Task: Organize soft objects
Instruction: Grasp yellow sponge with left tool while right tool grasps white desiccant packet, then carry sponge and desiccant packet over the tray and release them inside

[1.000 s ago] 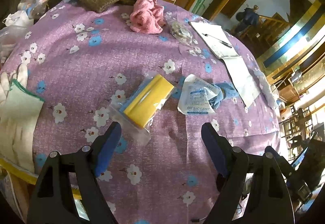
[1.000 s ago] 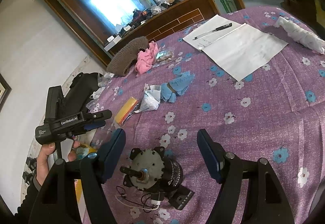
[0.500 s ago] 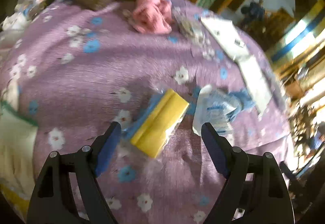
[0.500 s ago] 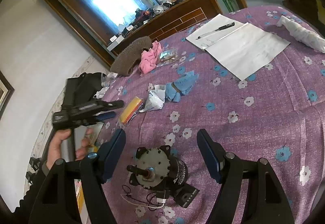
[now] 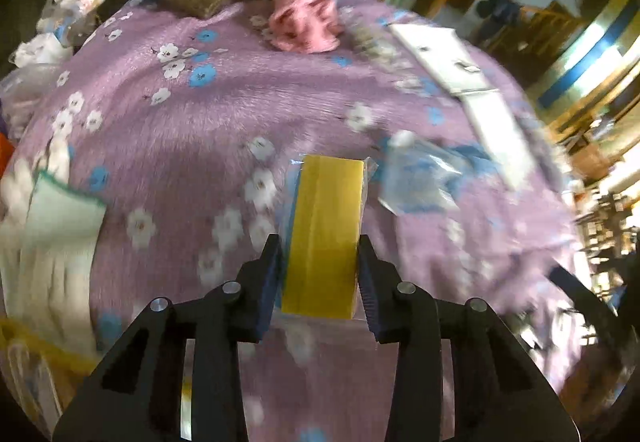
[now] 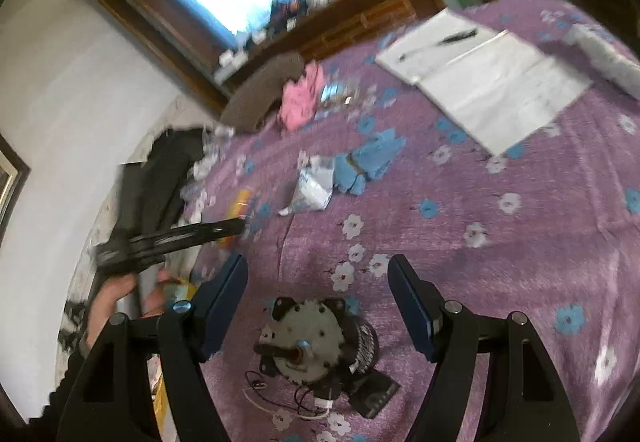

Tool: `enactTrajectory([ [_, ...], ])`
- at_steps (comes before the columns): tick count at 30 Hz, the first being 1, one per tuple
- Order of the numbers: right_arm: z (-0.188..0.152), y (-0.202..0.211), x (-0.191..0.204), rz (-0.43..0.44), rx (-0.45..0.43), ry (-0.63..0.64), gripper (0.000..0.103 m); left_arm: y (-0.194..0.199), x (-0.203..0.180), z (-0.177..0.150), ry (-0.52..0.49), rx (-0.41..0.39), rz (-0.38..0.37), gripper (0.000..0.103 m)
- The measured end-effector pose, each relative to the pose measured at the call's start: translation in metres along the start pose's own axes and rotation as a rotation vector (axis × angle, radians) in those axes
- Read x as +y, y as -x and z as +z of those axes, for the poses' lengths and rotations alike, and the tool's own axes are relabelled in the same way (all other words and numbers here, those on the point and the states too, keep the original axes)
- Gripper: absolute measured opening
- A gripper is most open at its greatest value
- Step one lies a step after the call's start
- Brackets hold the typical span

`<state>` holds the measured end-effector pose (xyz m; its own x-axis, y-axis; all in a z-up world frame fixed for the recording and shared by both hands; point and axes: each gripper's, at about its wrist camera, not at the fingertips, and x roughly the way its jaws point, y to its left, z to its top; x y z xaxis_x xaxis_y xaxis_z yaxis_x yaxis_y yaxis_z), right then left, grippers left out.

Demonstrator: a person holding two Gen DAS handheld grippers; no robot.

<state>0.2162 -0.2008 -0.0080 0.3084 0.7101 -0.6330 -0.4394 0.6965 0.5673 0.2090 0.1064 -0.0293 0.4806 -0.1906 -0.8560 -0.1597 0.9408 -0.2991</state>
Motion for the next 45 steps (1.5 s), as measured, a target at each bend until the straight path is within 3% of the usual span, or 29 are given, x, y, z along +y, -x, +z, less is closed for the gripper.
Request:
enactTrajectory([
  [5,0.046,-0.031,0.024,-0.034,0.083,0.013,0.073,0.06,0.0,-0.049,0.031,-0.068,-0.121,0.036],
  [10,0.064,-0.109,0.04,-0.157,0.259,0.018,0.072,0.108,0.013,-0.097,0.08,-0.164,-0.141,0.036],
  [12,0.065,-0.127,0.043,-0.202,0.281,0.019,0.071,0.119,0.019,-0.109,0.095,-0.19,-0.132,0.036],
  [15,0.063,-0.14,0.042,-0.242,0.295,-0.022,0.06,0.128,0.033,-0.119,0.121,-0.196,-0.143,0.036],
  [16,0.063,-0.142,0.042,-0.246,0.31,-0.035,0.05,0.128,0.037,-0.121,0.132,-0.189,-0.151,0.036],
  [18,0.061,-0.15,0.045,-0.254,0.35,-0.047,0.038,0.131,0.042,-0.124,0.137,-0.187,-0.176,0.036],
  [19,0.06,-0.155,0.049,-0.298,0.364,-0.018,0.03,0.132,0.043,-0.125,0.136,-0.191,-0.179,0.036],
  [23,0.059,-0.16,0.047,-0.34,0.354,-0.004,0.02,0.141,0.046,-0.131,0.143,-0.203,-0.209,0.036],
  [24,0.059,-0.156,0.049,-0.336,0.34,0.003,0.012,0.143,0.047,-0.133,0.143,-0.206,-0.21,0.036],
  [31,0.034,-0.071,0.092,-0.216,0.17,0.08,0.01,0.172,0.052,-0.157,0.156,-0.242,-0.214,0.036],
  [37,-0.047,0.011,0.146,-0.01,0.055,0.195,0.01,0.196,0.062,-0.189,0.176,-0.284,-0.176,0.036],
  [39,-0.078,0.02,0.159,0.057,0.06,0.222,0.01,0.206,0.071,-0.201,0.188,-0.297,-0.148,0.036],
  [43,-0.127,-0.002,0.189,0.192,0.131,0.268,0.01,0.219,0.084,-0.219,0.197,-0.319,-0.066,0.036],
  [45,-0.143,-0.016,0.199,0.213,0.17,0.284,0.01,0.222,0.089,-0.225,0.192,-0.323,-0.042,0.036],
])
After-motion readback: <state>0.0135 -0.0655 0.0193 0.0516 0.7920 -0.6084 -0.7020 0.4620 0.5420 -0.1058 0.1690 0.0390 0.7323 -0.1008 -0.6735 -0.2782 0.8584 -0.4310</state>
